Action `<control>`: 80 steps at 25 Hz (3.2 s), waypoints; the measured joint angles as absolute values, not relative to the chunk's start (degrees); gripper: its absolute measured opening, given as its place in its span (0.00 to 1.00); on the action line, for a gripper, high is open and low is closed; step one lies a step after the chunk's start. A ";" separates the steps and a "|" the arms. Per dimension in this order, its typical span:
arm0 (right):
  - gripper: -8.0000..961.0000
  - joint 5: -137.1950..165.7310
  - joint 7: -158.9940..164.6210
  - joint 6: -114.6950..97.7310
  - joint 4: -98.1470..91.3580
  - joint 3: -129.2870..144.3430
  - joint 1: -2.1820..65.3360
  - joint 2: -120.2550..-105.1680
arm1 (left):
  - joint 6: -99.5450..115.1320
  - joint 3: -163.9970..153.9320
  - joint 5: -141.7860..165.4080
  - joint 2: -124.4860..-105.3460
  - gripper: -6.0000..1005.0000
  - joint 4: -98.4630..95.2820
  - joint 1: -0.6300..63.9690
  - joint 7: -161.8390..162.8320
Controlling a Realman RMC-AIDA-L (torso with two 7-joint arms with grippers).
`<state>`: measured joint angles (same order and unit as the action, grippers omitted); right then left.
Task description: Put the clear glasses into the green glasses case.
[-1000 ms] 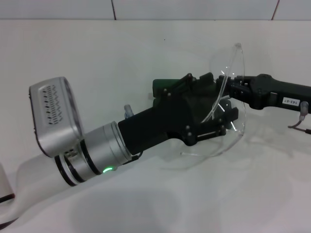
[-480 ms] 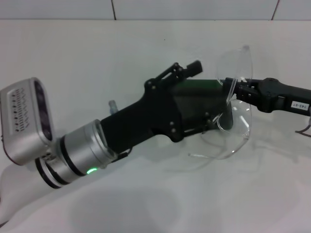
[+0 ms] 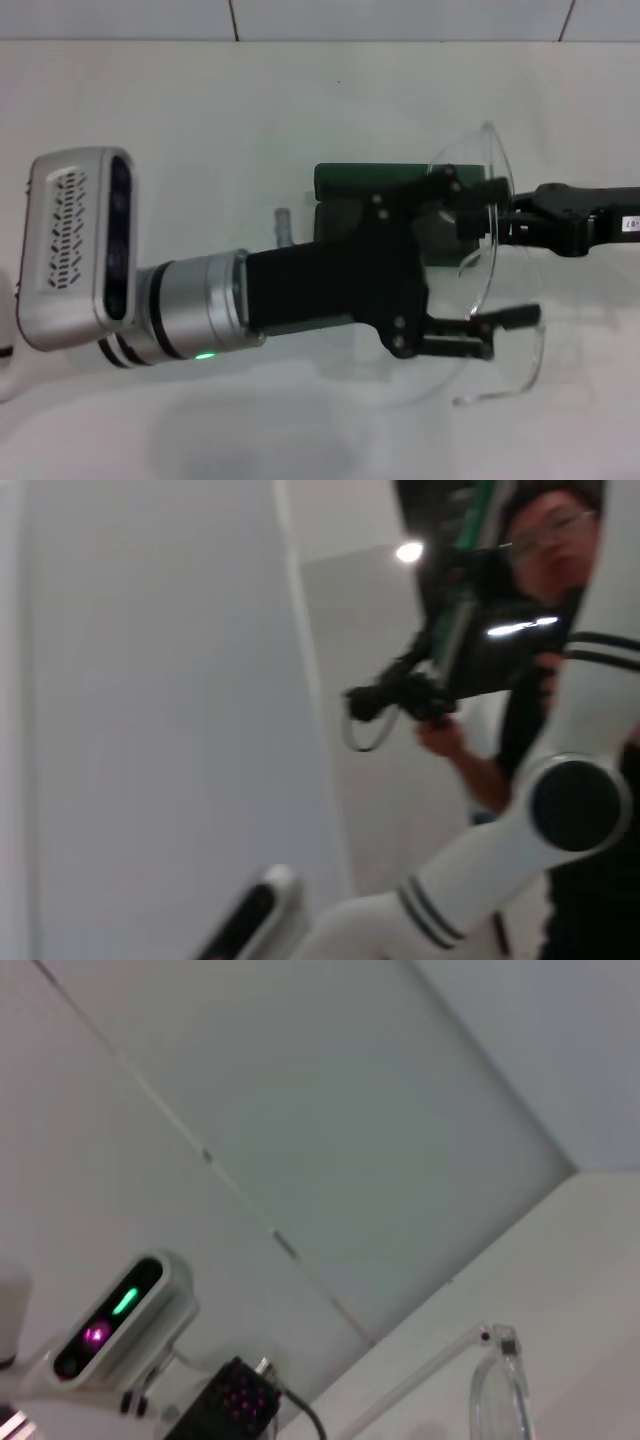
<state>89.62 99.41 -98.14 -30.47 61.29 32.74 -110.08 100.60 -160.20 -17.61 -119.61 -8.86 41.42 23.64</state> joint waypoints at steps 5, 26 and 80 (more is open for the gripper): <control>0.14 93.13 100.95 -100.61 -30.47 61.65 34.66 -109.95 | 101.00 -160.18 -16.27 -119.70 0.87 -9.03 42.93 23.87; 0.14 95.89 101.34 -104.43 -30.99 61.00 35.90 -110.66 | 94.57 -159.61 -15.50 -120.15 0.87 -9.32 44.93 25.62; 0.14 82.09 88.96 -97.73 -29.70 44.04 28.05 -115.12 | 96.81 -139.01 13.08 -119.94 0.87 -10.85 49.52 36.32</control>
<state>82.09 88.96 -97.73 -29.70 44.04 28.05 -115.12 96.81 -139.01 13.08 -119.94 -10.85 49.52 36.32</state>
